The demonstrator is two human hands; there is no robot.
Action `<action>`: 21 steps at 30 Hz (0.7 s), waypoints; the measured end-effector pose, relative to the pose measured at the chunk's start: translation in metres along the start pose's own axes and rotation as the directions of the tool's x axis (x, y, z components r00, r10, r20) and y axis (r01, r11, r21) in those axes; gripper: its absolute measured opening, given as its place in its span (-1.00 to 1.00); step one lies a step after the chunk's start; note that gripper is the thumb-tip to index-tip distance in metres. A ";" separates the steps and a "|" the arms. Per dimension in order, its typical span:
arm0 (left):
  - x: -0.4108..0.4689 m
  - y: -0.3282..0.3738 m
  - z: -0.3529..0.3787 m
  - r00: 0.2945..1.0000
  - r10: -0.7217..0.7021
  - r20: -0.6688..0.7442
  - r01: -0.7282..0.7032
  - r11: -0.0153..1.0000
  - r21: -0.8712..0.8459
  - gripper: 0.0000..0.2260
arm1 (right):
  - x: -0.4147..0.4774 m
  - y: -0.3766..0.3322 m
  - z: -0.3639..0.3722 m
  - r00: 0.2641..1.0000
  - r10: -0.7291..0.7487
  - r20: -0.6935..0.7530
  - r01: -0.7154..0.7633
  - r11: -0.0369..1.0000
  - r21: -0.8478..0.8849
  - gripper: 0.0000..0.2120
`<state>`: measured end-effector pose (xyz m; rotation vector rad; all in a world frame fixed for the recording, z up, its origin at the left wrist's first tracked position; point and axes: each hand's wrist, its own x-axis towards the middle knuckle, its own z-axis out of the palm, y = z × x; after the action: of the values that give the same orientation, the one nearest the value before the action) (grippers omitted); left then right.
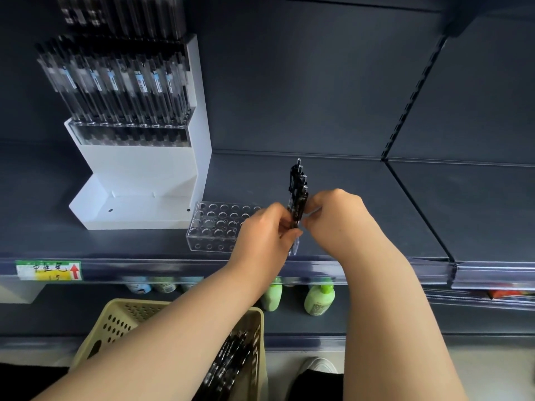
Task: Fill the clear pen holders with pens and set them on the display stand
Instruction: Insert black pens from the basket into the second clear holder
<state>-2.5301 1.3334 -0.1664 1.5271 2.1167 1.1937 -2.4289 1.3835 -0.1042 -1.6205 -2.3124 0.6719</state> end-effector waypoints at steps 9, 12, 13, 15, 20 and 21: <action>-0.003 -0.008 -0.014 1.000 0.007 0.013 -0.007 0.999 0.034 -0.73 | -0.002 -0.001 -0.002 0.999 0.034 -0.014 -0.035 0.995 -0.090 -0.81; -0.014 -0.019 -0.036 1.000 0.014 0.006 -0.015 0.994 0.104 -0.73 | -0.009 -0.006 0.001 0.998 0.061 -0.013 -0.063 0.981 -0.182 -0.85; -0.019 -0.023 -0.043 1.000 0.011 0.014 -0.013 0.991 0.135 -0.72 | -0.013 -0.009 0.003 0.998 0.066 -0.010 -0.067 0.976 -0.205 -0.87; -0.029 -0.029 -0.058 1.000 0.005 0.022 -0.009 0.982 0.187 -0.70 | -0.021 -0.017 0.009 0.997 0.080 -0.012 -0.080 0.963 -0.258 -0.95; -0.056 -0.030 -0.099 0.994 0.067 0.086 -0.098 0.895 0.435 -0.68 | -0.051 -0.037 0.031 0.998 0.048 0.030 -0.030 0.907 -0.419 -0.93; -0.062 -0.030 -0.107 0.991 0.087 0.104 -0.127 0.863 0.488 -0.67 | -0.059 -0.041 0.037 0.998 0.016 0.053 0.009 0.895 -0.447 -0.89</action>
<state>-2.5926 1.2262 -0.1364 1.8819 2.4338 0.6204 -2.4581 1.3089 -0.1123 -1.8035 -2.6470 0.1849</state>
